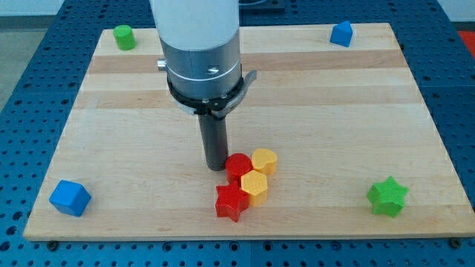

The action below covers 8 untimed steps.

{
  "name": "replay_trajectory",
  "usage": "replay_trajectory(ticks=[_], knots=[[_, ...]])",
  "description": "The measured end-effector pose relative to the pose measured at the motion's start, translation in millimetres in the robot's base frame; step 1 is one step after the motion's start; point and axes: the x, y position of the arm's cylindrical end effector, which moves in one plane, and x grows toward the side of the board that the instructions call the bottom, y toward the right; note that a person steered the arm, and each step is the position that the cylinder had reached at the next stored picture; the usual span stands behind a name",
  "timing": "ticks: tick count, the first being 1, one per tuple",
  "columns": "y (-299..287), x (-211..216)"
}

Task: Move your arm away from red circle

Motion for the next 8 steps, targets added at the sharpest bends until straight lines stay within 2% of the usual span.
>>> replay_trajectory(ticks=[1,3,4,6,8], knots=[[0.0,0.0],[19.3,-75.3],[50.1,-84.0],[42.6,-74.6],[-18.9,-69.2]])
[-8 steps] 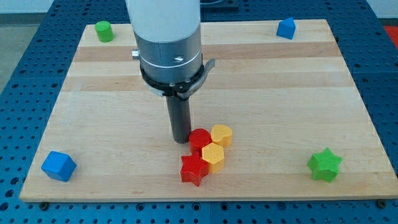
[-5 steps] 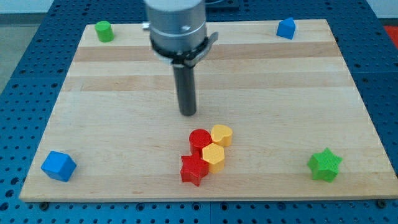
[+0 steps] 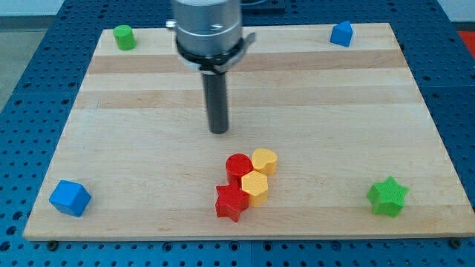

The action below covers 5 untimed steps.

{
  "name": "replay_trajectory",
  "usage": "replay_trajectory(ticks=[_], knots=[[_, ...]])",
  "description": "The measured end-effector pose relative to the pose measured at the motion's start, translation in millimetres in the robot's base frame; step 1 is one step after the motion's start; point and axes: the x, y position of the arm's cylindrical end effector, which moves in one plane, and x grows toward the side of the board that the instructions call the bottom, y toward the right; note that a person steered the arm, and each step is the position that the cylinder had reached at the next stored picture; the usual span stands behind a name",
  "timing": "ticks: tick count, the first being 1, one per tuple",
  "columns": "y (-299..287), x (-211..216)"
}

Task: Move your arm away from red circle

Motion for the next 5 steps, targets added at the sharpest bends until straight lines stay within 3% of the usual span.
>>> replay_trajectory(ticks=[4,5], knots=[[-220.3,0.4],[-239.2,2.9]])
